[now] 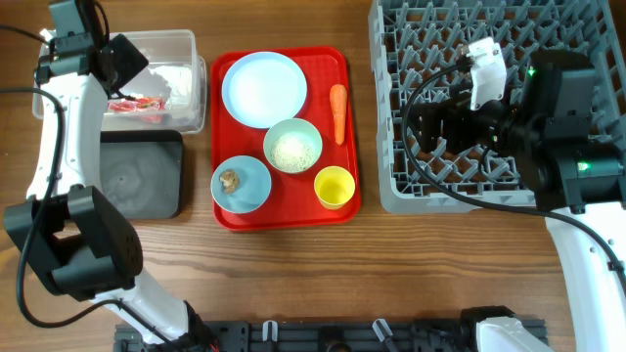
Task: Sort waste into correct bins and load items into the dishwasher rack
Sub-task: 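Carry the red wrapper into the clear plastic bin and release, then grasp the small blue bowl with the mushroom using the left gripper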
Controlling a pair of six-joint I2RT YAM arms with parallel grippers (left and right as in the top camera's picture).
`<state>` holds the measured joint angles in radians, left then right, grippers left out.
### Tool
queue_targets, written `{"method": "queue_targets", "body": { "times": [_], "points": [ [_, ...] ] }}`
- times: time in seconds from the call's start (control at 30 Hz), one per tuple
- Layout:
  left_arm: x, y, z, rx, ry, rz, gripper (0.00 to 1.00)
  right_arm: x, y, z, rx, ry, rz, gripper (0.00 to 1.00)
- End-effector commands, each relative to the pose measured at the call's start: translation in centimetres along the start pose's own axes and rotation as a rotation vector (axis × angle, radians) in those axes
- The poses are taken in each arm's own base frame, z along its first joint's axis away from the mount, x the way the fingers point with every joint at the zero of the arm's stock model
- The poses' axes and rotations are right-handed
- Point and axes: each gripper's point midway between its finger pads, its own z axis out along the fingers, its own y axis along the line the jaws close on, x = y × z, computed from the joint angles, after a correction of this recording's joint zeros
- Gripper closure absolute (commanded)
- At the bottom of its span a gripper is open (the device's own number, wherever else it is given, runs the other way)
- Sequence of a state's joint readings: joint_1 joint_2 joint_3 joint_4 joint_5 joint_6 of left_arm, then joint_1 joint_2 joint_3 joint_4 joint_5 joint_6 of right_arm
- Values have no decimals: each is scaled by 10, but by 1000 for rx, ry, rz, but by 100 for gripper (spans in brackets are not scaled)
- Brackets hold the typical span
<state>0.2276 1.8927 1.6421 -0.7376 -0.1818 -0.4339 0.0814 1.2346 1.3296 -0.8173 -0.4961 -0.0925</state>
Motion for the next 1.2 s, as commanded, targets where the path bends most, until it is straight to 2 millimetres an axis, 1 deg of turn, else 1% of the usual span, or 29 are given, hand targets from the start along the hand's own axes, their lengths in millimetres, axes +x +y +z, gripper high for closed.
{"method": "queue_targets", "body": {
  "times": [0.0,0.03,0.07,0.1,0.13,0.17,0.23,0.27,0.3,0.37,0.43,0.47,0.57,0.63,0.67,0.77,0.83,0.93,0.97,1.03,1.1,1.13,1.17],
  "points": [
    [-8,-34,-43,194,-18,-14,0,-5,-2,-2,9,-10,-13,0],
    [-9,-41,-56,230,-28,-10,0,-5,-2,-2,9,-10,-13,0],
    [-10,-47,-73,264,-40,-3,0,-5,-2,-2,9,-10,-12,0],
    [-8,-48,-84,275,-44,2,0,-5,-2,-2,9,-10,-13,0],
    [-1,-49,-104,284,-35,4,0,-5,-2,-2,9,-10,-12,0],
    [6,-48,-115,283,-18,-5,0,-5,-2,-2,9,-10,-13,0],
    [28,-46,-141,281,35,-25,0,-5,-1,-2,6,-11,-13,0],
    [42,-49,-155,288,60,-1,0,-7,0,-2,0,-16,-13,0],
    [49,-51,-162,294,73,18,0,-9,1,-2,-4,-24,-10,0],
    [71,-59,-179,311,106,82,0,-17,4,-2,-26,-58,4,0],
    [94,-65,-191,320,149,138,0,-28,8,-3,-52,-100,-16,0],
    [113,-72,-199,326,188,194,0,-35,10,-4,-61,-128,-29,0],
    [144,-88,-207,346,231,319,0,-37,10,-5,-62,-136,-34,0],
    [165,-100,-210,354,249,397,0,-36,10,-4,-62,-132,-32,0],
    [172,-104,-209,350,256,421,0,-35,10,-4,-62,-129,-30,0],
    [204,-107,-207,305,307,518,0,-32,11,-4,-64,-117,-14,0],
    [232,-111,-199,291,350,583,1,-29,10,-4,-64,-104,-8,0],
    [257,-111,-180,257,364,626,4,-28,10,-4,-64,-99,-4,0],
    [264,-109,-172,237,369,636,5,-27,10,-4,-64,-99,-3,0],
    [282,-97,-154,188,395,648,8,-26,10,-3,-64,-94,-3,0],
    [297,-81,-141,133,436,622,5,-25,10,-3,-61,-90,-1,0],
    [304,-74,-137,116,459,609,4,-25,10,-3,-60,-88,0,0],
    [315,-67,-134,110,501,607,4,-24,9,-3,-57,-86,2,0]
  ]
}}
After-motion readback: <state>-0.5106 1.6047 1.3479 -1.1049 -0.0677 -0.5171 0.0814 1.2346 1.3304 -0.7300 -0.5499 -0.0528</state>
